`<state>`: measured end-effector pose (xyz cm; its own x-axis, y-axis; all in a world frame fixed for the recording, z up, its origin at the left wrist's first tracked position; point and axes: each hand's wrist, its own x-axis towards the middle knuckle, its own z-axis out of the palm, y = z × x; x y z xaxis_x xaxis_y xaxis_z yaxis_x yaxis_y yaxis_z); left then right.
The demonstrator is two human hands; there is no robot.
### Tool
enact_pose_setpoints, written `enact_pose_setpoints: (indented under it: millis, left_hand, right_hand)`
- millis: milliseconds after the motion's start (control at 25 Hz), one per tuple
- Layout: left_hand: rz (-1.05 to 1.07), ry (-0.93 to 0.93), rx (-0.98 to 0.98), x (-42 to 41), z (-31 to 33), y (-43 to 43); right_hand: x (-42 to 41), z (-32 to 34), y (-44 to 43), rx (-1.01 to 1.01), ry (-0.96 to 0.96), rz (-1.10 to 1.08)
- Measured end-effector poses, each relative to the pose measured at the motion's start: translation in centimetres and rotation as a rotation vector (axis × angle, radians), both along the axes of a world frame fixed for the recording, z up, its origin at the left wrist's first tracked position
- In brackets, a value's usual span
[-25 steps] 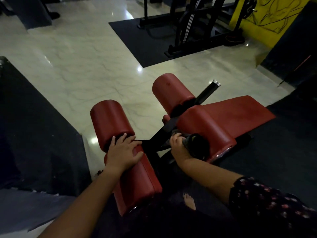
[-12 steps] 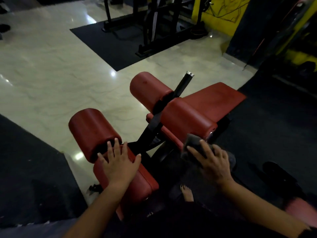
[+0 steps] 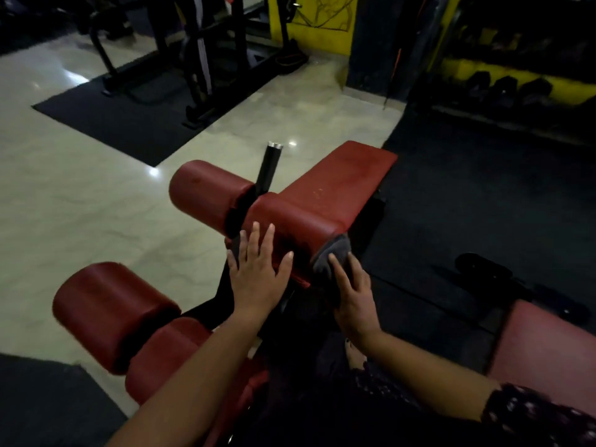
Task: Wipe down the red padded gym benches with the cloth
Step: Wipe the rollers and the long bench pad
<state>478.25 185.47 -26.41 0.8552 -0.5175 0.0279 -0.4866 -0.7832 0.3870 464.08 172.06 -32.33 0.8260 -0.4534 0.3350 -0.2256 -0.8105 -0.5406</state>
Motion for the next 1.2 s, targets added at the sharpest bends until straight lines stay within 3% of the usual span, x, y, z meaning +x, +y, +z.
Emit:
enact_pose_setpoints:
  millis: [80, 280, 400, 480, 520, 600, 720, 960, 1200]
  left_hand:
    - [0.004, 0.023, -0.022, 1.0, -0.2, -1.9]
    - [-0.023, -0.014, -0.02, 2.7, -0.2, -6.0]
    - [0.12, 0.096, -0.093, 2.8, 0.3, -8.1]
    - [0.237, 0.175, -0.103, 2.5, 0.4, -10.0]
    - [0.29, 0.187, -0.088, 2.3, 0.4, -10.8]
    - [0.388, 0.172, -0.079, 2.0, 0.4, -12.1]
    - [0.475, 0.137, -0.108, 1.7, 0.3, -12.8]
    - [0.711, 0.276, -0.104, 2.2, 1.1, -14.6]
    - [0.837, 0.244, -0.072, 2.4, 0.6, -15.5]
  right_hand:
    - [1.5, 1.4, -2.2, 0.038, 0.031, -0.044]
    - [4.7, 5.9, -7.9, 0.524, 0.025, -0.079]
    - [6.5, 6.4, -11.1, 0.74, 0.134, -0.154]
    - [8.4, 6.0, -13.6, 0.84, 0.109, -0.253]
    - [9.4, 5.9, -14.8, 0.885, 0.114, -0.256]
    - [11.0, 5.6, -16.3, 0.987, 0.213, -0.053]
    - [11.5, 4.3, -16.7, 0.909, 0.407, 0.255]
    - [19.2, 3.2, -18.0, 0.731, 0.491, 0.623]
    - [24.8, 4.0, -16.6, 0.656, 0.525, 0.791]
